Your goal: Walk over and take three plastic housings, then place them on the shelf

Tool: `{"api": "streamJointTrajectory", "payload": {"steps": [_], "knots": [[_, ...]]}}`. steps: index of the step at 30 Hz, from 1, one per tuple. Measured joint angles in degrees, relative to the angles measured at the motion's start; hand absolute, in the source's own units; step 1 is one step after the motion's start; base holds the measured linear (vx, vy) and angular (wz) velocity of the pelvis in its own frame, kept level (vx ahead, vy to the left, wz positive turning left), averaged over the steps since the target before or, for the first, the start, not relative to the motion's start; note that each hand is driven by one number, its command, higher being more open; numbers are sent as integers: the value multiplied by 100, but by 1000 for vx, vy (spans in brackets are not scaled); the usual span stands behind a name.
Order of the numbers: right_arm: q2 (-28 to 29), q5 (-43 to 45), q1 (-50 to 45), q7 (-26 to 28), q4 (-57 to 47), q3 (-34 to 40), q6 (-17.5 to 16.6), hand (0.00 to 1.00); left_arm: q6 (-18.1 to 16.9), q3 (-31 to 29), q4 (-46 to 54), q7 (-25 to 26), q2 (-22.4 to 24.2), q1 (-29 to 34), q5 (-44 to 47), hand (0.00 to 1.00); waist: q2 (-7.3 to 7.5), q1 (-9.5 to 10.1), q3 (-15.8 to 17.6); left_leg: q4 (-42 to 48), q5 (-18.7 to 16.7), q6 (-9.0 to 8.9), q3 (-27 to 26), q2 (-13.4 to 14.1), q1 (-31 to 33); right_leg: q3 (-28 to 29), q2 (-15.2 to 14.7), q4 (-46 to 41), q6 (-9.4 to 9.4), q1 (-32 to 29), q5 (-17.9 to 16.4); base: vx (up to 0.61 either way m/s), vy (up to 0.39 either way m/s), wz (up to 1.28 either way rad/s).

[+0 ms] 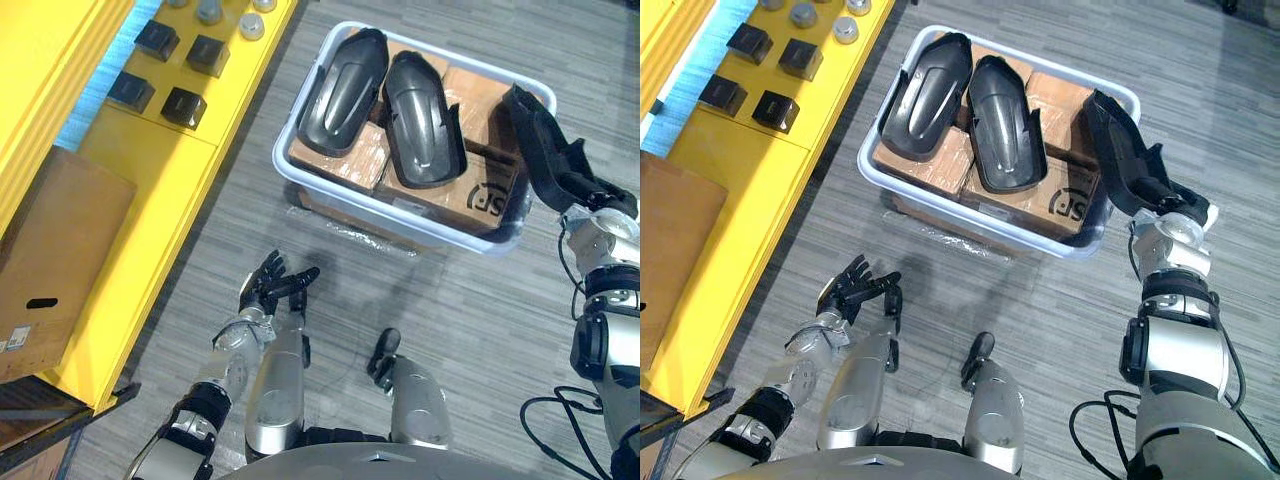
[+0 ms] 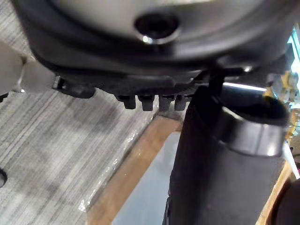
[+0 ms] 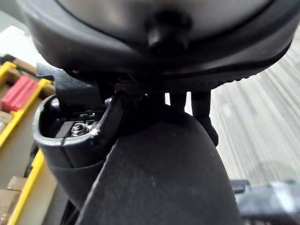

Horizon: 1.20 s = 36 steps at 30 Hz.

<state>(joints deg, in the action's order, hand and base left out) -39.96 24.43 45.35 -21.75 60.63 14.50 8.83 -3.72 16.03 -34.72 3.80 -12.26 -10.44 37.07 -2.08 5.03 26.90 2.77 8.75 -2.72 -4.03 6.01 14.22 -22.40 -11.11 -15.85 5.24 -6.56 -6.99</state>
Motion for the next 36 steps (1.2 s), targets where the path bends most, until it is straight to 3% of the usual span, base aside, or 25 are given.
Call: {"api": "streamJointTrajectory", "payload": {"steps": [5,13,19,24,31,36], "knots": [[39,-398,-494,-77,-484,3,-364,0,13,-7,626,2,-105,436,-227,100,86,-106,-88,-318,35,4,-172,4,-433,117,78,419,46,370,152,55,-16,-15],[705,-962,-1586,-320,-1727,-20,-470,0,209,-89,1115,28,-190,861,-478,100,293,-255,-676,-753,86,-12,-428,-18,-888,310,132,817,89,651,271,70,-17,-14],[1184,-1702,-2285,-404,-2918,-84,-470,0,402,-313,1772,52,-114,1102,-602,100,265,-359,-896,-762,61,22,-507,-53,-914,372,139,1123,119,767,468,10,23,-7],[1531,-2320,-2934,-531,-3999,-230,-470,0,825,-586,2295,376,6,1301,-846,100,252,-374,-1175,-786,-3,32,-569,-64,-975,390,152,1321,125,880,574,-12,16,-4],[1566,-2398,-3201,-526,-4116,-277,-473,0,1401,-647,2558,453,21,1387,-850,100,261,-378,-1393,-789,0,58,-565,-128,-1078,387,135,1420,161,1032,632,2,4,0],[1623,-2339,-3334,-470,-4110,-325,-472,0,1523,-670,2557,451,22,1469,-850,100,305,-379,-1500,-790,8,70,-590,-133,-1102,403,141,1526,155,1089,714,-4,6,-2]]}}
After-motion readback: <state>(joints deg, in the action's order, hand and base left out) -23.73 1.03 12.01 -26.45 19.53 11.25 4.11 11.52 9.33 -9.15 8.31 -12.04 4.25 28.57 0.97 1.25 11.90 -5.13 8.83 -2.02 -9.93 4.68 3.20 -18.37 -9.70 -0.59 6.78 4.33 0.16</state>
